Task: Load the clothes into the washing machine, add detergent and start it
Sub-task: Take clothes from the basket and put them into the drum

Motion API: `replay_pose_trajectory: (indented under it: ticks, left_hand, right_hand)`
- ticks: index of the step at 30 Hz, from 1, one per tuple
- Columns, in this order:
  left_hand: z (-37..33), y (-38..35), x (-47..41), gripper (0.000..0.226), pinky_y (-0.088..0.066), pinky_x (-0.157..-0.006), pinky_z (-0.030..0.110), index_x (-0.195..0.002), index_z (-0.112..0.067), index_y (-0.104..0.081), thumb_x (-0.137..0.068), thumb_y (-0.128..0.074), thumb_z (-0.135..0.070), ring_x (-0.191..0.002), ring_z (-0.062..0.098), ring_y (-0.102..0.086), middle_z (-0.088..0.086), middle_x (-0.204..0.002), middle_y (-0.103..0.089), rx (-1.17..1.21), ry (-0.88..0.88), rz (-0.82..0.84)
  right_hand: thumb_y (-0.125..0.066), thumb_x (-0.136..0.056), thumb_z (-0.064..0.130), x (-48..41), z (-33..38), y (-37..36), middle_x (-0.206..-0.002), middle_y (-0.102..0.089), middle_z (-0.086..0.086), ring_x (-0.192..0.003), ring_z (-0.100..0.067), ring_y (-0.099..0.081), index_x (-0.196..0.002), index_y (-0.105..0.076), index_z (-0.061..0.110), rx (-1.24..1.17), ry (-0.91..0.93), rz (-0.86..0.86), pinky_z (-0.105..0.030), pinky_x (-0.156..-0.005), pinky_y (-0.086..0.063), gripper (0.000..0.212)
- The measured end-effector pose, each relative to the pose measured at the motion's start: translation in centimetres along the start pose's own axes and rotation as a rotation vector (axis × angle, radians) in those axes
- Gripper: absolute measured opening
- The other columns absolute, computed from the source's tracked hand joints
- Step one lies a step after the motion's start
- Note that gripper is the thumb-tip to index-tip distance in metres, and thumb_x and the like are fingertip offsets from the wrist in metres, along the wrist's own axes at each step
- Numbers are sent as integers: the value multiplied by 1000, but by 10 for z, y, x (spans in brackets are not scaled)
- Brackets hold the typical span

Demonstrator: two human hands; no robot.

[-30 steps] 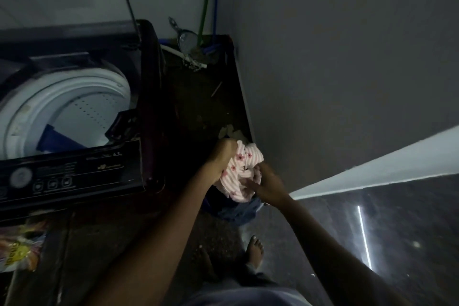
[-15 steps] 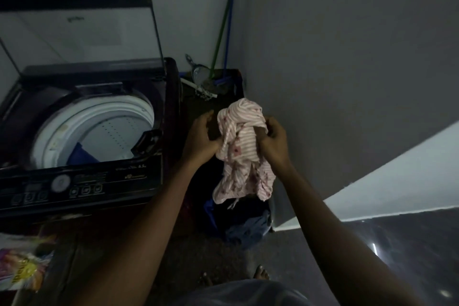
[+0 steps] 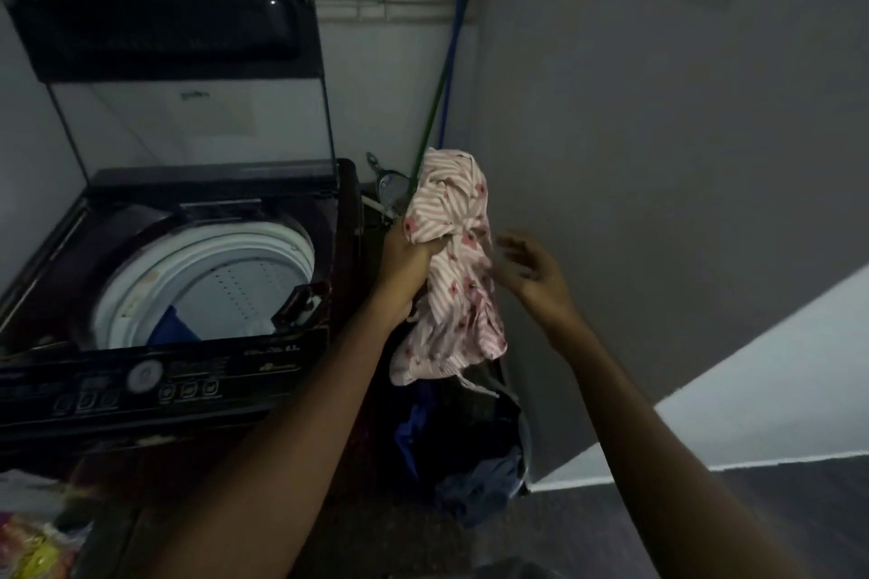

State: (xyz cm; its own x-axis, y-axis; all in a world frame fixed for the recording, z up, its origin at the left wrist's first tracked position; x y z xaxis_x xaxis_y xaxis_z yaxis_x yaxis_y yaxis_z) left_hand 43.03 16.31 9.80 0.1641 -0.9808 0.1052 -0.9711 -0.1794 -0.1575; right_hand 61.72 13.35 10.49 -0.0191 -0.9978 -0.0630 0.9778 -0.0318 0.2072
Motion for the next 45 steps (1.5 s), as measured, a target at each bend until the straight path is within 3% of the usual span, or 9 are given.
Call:
replay_pose_trajectory:
  ticks: [4, 15, 19, 22, 24, 28, 32, 36, 45]
  left_hand:
    - [-21, -7, -6, 58, -56, -91, 51, -122, -14, -64, -67, -79, -17, -105, 30, -68, 10, -119, -69, 204, 39, -50]
    - [-51, 82, -19, 39, -57, -71, 40, -114, -15, -68, -76, -72, -6, -88, 27, -70, 6, -98, -73, 230, 21, -269]
    - [-83, 145, -39, 24, -53, -66, 30, -90, -15, -71, -72, -74, 0, -78, 17, -67, -1, -80, -72, 18, -138, -312]
    - [-102, 198, -53, 26, -48, -66, 21, -94, -14, -72, -69, -73, -9, -69, -1, -63, -8, -82, -71, -182, -234, -288]
    - [-99, 243, -66, 34, -45, -70, 21, -109, -14, -70, -75, -73, -16, -81, 8, -64, 1, -99, -71, -306, -183, -296]
    - [-80, 322, -88, 53, -46, -91, 32, -132, -18, -55, -83, -70, -32, -114, 30, -61, 10, -128, -64, -608, -137, -341]
    - [-52, 366, -104, 53, -48, -86, 34, -132, -22, -49, -83, -64, -38, -109, 28, -63, 7, -125, -65, -700, -139, -304]
    - [-11, 395, -119, 53, -47, -86, 37, -136, -15, -52, -85, -59, -28, -114, 38, -58, 19, -127, -60, -827, -41, -273]
    - [56, 418, -147, 80, -39, -109, 44, -151, -21, -34, -80, -72, -20, -138, 34, -38, 17, -153, -36, -936, 57, -4]
  right_hand:
    - [-88, -64, 27, 21, -49, -18, -142, -46, 7, -126, -9, -48, -142, -39, 21, 29, -117, 175, -33, -103, -44, 92]
    - [-58, -92, 24, -51, -2, -68, -113, -66, -3, -103, -17, -65, -118, -58, 14, -152, -62, -66, -38, -90, -54, 28]
    - [-53, -95, 11, -71, 40, -137, -107, -64, -12, -79, -2, -65, -118, -54, -1, -271, -17, -19, -14, -64, -52, 26]
    - [-59, -89, 14, -77, 64, -205, -108, -65, -10, -96, -10, -67, -114, -54, 3, -334, -3, -29, -32, -86, -55, 28]
    - [-61, -83, 22, -83, 62, -252, -112, -66, -9, -106, -26, -64, -110, -56, 11, -325, 16, -17, -48, -95, -51, 30]
    - [-61, -83, 15, -80, 58, -327, -107, -62, -4, -99, -18, -60, -112, -54, 3, -185, 3, 3, -29, -88, -47, 32]
    - [-61, -70, 30, -87, 24, -385, -107, -63, -6, -98, -18, -62, -114, -52, 4, -75, -61, 110, -36, -87, -52, 52]
    - [-57, -74, -9, -96, 3, -413, -95, -65, 0, -89, -2, -64, -108, -57, 0, 33, -48, 178, -18, -82, -50, 35]
    - [-70, -78, 3, -117, -20, -449, -129, -58, -19, -120, -31, -54, -128, -55, -1, 507, 24, 420, -31, -103, -36, 53]
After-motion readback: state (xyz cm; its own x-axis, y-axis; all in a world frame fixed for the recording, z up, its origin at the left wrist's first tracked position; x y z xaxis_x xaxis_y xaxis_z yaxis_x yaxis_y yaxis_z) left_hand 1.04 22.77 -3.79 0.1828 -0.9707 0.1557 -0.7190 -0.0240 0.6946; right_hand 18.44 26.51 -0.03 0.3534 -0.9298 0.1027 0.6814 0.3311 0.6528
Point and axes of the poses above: each hand's wrist, its own x-axis away from the middle knuckle, its own y-axis out of the back of the hand, z = x × y, the point moved 7 cm from there along -x, towards the middle knuckle
